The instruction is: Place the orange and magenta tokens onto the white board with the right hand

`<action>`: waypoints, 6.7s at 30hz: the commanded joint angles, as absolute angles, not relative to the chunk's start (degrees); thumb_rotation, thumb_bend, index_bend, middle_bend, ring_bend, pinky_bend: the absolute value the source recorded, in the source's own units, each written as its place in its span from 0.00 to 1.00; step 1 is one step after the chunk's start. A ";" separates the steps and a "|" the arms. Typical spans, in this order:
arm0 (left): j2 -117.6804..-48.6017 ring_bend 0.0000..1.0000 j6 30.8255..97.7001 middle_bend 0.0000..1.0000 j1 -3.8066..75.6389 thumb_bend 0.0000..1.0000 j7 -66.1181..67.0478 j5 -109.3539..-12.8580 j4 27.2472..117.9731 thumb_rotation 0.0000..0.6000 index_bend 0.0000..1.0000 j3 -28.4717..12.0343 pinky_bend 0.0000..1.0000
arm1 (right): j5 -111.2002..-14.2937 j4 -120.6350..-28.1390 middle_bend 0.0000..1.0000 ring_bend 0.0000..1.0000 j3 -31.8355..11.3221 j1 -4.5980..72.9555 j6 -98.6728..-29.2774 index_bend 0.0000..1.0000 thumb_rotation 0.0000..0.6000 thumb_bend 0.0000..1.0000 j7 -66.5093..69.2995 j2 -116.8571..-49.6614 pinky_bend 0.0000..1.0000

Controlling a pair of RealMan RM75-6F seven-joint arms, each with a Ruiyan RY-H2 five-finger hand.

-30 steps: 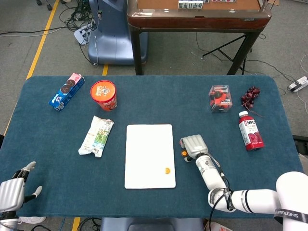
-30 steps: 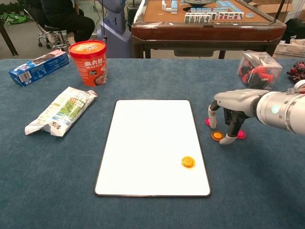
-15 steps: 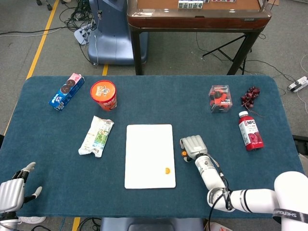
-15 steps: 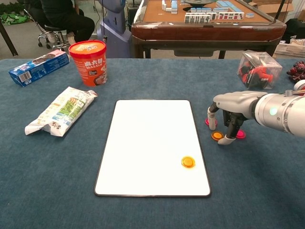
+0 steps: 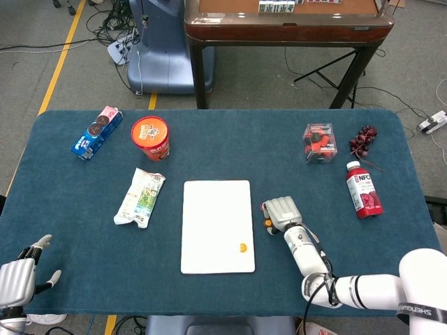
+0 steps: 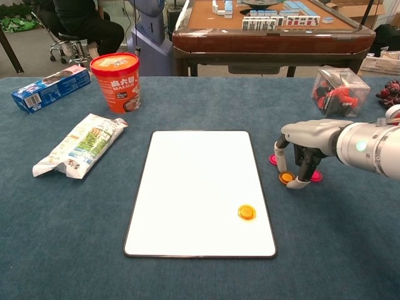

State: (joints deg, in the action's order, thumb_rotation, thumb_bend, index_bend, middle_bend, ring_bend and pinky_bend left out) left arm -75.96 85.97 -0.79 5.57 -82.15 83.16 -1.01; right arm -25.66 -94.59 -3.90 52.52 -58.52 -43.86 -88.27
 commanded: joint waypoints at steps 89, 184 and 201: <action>-74.92 0.30 85.74 0.30 0.02 0.24 6.45 -82.30 86.61 1.00 0.20 -1.62 0.64 | -25.68 -99.38 1.00 1.00 -0.07 49.83 -62.14 0.44 1.00 0.05 -43.68 -79.84 1.00; -75.04 0.30 86.33 0.30 -0.68 0.24 5.05 -82.35 86.03 1.00 0.20 -1.37 0.64 | -22.15 -93.83 1.00 1.00 -11.34 59.23 -58.92 0.47 1.00 0.26 -46.46 -90.20 1.00; -74.71 0.30 86.45 0.30 -1.18 0.24 4.39 -82.16 85.75 1.00 0.20 -1.06 0.64 | -19.46 -88.82 1.00 1.00 -11.99 62.86 -57.92 0.38 1.00 0.03 -47.20 -94.64 1.00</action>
State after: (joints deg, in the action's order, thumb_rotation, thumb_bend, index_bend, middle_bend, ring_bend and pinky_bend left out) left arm -74.71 86.45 -1.17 4.38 -82.17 85.75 -1.07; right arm -19.43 -88.90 -12.04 62.89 -57.92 -47.27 -94.58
